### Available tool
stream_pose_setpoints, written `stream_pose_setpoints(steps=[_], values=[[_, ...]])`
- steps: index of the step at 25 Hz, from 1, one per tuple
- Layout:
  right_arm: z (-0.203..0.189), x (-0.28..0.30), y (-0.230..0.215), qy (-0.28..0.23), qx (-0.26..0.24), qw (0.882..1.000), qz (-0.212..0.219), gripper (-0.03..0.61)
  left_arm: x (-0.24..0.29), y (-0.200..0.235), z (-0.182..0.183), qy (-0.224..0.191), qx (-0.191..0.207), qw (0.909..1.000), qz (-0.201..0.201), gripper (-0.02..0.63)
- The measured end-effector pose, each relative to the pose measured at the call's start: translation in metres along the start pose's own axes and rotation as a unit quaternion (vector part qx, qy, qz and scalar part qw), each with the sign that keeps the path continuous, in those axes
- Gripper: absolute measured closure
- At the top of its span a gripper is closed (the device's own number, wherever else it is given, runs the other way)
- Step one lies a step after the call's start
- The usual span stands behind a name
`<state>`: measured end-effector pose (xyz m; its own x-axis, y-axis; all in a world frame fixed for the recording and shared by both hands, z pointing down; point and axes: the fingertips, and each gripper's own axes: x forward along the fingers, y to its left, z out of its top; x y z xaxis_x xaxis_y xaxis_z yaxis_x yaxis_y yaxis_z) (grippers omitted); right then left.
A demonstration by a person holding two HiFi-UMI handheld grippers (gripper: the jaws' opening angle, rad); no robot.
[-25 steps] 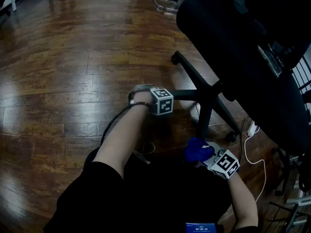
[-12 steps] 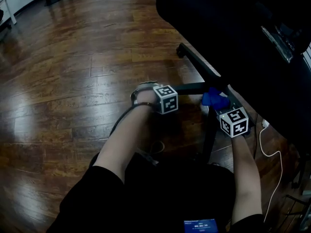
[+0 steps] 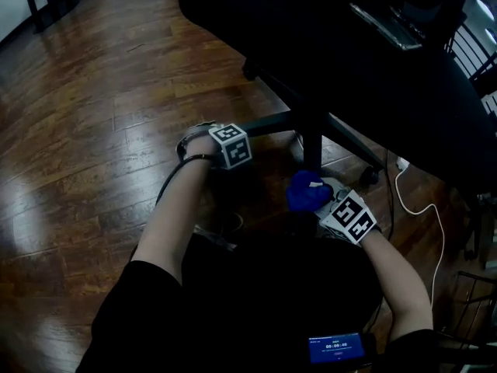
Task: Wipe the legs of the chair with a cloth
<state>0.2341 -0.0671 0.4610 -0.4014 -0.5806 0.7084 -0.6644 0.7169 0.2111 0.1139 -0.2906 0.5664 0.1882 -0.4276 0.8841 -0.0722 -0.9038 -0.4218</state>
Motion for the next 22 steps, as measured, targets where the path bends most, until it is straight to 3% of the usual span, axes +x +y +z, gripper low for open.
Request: stream_pose_setpoints(steps=[3, 6, 11, 16, 22], values=[[-0.013, -0.007, 0.021, 0.02, -0.009, 0.999, 0.024, 0.5, -0.001, 0.0, 0.003, 0.004, 0.0, 1.0, -0.001, 0.548], [-0.012, -0.002, 0.015, 0.031, -0.032, 0.999, 0.028, 0.5, 0.0, -0.002, 0.002, 0.007, 0.0, 1.0, -0.004, 0.548], [0.015, 0.018, -0.058, -0.015, 0.002, 0.999, -0.046, 0.5, -0.001, -0.001, 0.002, 0.008, 0.0, 1.0, -0.001, 0.548], [0.045, 0.031, -0.144, -0.038, 0.038, 0.99, -0.134, 0.5, -0.002, 0.001, 0.006, 0.004, 0.0, 1.0, 0.004, 0.548], [0.047, 0.031, -0.147, -0.05, 0.042, 0.983, -0.17, 0.5, -0.001, -0.001, 0.003, 0.005, 0.002, 1.0, 0.004, 0.548]])
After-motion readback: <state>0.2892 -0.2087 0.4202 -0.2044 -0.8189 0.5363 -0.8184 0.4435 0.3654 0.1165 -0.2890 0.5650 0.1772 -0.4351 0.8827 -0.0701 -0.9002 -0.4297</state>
